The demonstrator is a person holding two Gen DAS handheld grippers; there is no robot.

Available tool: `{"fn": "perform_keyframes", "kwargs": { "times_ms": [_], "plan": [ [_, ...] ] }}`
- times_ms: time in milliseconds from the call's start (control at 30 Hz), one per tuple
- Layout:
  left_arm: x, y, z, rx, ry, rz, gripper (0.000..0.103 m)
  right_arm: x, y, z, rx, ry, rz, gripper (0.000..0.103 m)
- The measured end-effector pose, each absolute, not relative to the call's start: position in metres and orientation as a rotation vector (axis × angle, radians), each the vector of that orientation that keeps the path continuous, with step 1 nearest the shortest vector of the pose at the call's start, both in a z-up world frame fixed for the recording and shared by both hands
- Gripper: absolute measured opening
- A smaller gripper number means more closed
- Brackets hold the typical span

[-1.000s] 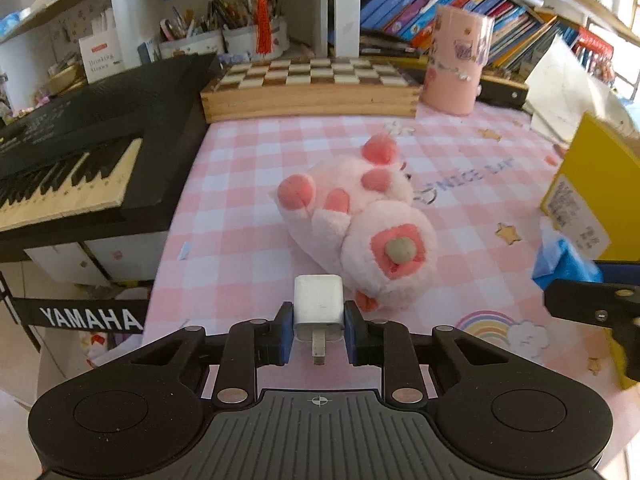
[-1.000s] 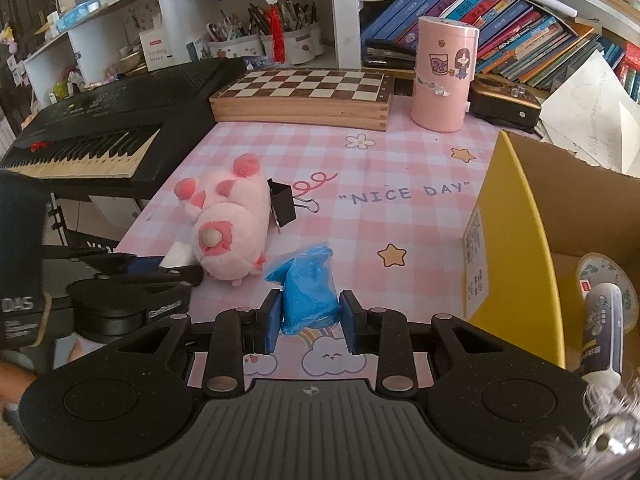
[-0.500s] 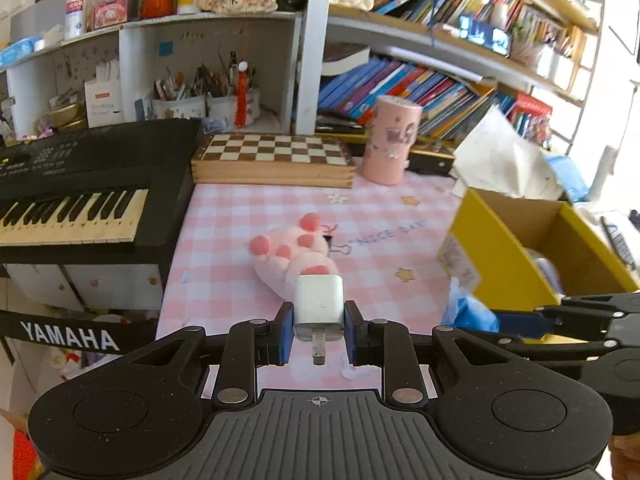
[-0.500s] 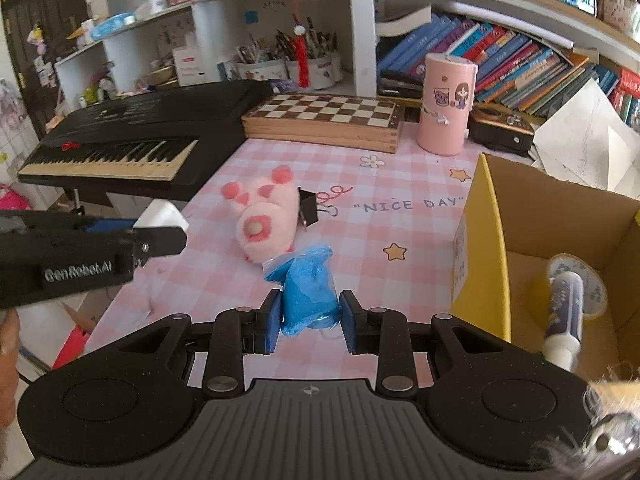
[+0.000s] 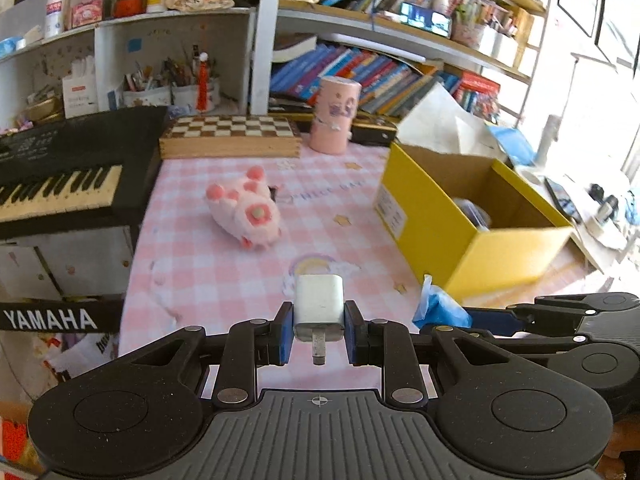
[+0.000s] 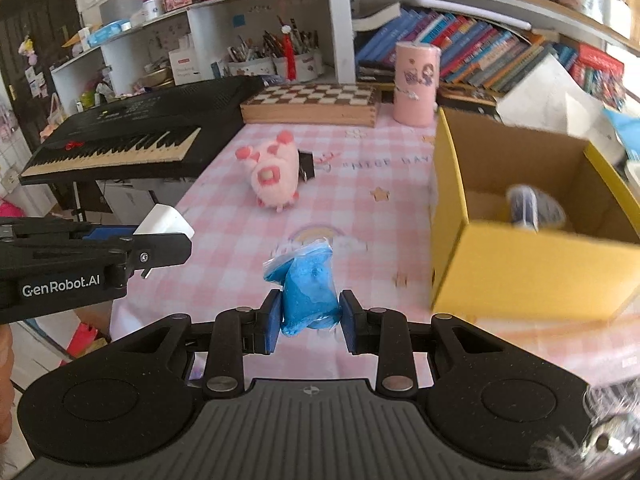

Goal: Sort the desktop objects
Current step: 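Lift the blue bag and white plug and carry both toward the yellow box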

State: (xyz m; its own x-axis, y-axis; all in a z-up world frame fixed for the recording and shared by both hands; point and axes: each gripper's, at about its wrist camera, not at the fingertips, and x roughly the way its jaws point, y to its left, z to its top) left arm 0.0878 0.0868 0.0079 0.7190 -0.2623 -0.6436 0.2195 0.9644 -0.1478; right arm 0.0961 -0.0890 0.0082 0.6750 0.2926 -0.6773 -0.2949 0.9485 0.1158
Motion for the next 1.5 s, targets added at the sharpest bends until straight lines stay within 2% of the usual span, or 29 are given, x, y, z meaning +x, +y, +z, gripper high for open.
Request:
{"fn": "perform_keyframes", "kwargs": {
  "times_ms": [467,1500],
  "plan": [
    [0.029,0.088,0.016,-0.051,0.699,-0.303,0.024,0.029,-0.103,0.008,0.075,0.755,0.231,0.028],
    [0.001,0.047,0.014,-0.054,0.716,-0.497,0.024,-0.035,-0.13,0.014,0.056,0.776,0.093,0.028]
  ]
}}
